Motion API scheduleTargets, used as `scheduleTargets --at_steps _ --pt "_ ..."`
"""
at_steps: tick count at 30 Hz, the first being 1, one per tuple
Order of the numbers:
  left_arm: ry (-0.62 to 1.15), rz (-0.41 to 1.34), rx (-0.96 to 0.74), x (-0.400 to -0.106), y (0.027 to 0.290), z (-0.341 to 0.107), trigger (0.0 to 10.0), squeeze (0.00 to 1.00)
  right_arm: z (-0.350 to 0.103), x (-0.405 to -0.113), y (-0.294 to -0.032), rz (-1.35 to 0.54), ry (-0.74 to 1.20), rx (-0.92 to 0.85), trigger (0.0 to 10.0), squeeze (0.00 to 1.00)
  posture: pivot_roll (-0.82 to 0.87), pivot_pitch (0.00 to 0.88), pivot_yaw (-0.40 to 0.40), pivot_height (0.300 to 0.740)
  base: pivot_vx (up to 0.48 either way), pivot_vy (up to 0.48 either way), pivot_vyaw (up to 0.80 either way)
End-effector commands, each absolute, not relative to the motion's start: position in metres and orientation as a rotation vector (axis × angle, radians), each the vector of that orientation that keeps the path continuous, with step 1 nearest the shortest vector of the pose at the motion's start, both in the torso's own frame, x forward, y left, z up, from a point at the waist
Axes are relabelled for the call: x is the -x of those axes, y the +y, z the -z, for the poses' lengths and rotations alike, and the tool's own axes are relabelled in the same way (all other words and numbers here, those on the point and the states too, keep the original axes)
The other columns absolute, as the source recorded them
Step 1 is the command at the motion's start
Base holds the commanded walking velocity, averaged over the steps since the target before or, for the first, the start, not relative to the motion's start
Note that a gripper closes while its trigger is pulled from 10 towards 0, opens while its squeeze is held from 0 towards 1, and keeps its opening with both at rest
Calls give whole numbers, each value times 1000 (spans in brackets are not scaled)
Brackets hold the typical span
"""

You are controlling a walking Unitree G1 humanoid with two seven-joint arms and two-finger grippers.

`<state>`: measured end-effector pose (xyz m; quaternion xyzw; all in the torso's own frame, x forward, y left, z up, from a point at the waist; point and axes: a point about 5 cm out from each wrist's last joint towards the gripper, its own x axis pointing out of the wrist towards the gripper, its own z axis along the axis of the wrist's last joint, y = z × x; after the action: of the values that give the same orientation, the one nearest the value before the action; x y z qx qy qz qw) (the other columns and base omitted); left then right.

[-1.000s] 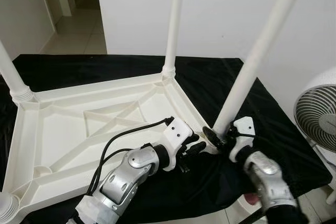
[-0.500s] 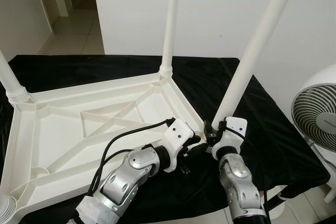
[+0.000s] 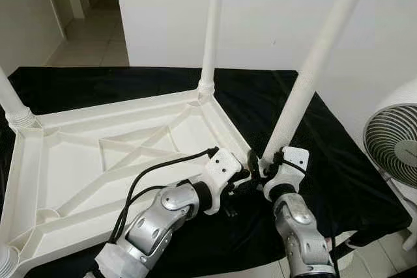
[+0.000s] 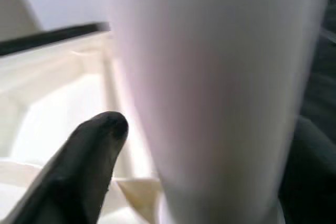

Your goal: Building children table

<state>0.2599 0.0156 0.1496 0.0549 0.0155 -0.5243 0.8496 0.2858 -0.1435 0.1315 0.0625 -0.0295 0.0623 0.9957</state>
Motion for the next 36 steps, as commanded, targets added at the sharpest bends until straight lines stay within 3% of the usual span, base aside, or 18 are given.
scheduleTargets --at_steps 1,2,3,4,5,14,22,23,24,25,26,27,28,36 --pt "40 1175 -114 -256 13 -149 10000 0 -133 -283 -146 -206 -73 -132 10000 1000 -23 0 -55 740 0 0 0" --pt "39 1174 -113 -256 13 -149 10000 0 -133 -282 -149 -255 -71 -133 10000 1000 -23 0 -55 740 0 0 0" --pt "38 1173 -113 -256 13 -149 10000 0 -133 -280 -152 -317 -68 -122 10000 286 -23 0 -56 740 0 0 0" --pt "38 1172 -112 -256 13 -150 10000 0 -133 -279 -153 -358 -65 -114 10000 286 -23 0 -57 740 0 0 0" --pt "37 1171 -113 -256 13 -150 10000 0 -132 -278 -157 -428 -58 -80 10000 0 -25 0 -55 740 0 0 0" --pt "32 1177 -119 -258 13 -151 10000 0 -127 -288 -188 -681 24 121 10000 0 -27 0 -47 740 0 0 0" --pt "30 1183 -119 -259 13 -151 10000 0 -123 -302 -189 -758 54 182 9882 0 -23 0 -45 740 0 0 0" --pt "31 1185 -119 -259 13 -151 10000 0 -122 -304 -189 -760 55 193 7882 0 -23 0 -45 740 0 0 0" --pt "35 1189 -117 -258 13 -151 10000 0 -121 -307 -189 -763 55 198 6863 0 -20 0 -45 740 0 0 0" --pt "42 1194 -114 -258 13 -151 10000 0 -121 -308 -189 -765 56 200 4627 0 -18 0 -46 740 0 0 0" --pt "60 1205 -108 -256 13 -149 10000 0 -120 -311 -190 -772 57 203 863 0 -17 0 -48 740 0 0 0" --pt "72 1213 -105 -255 13 -147 10000 0 -120 -313 -190 -778 58 204 863 0 -17 0 -48 740 0 0 0" --pt "80 1215 -102 -255 13 -146 10000 0 -119 -314 -190 -781 60 205 0 0 -16 0 -48 740 0 0 0" --pt "71 1192 -104 -256 15 -146 10000 0 -111 -313 -192 -809 71 190 0 0 -13 0 -53 740 0 0 0"
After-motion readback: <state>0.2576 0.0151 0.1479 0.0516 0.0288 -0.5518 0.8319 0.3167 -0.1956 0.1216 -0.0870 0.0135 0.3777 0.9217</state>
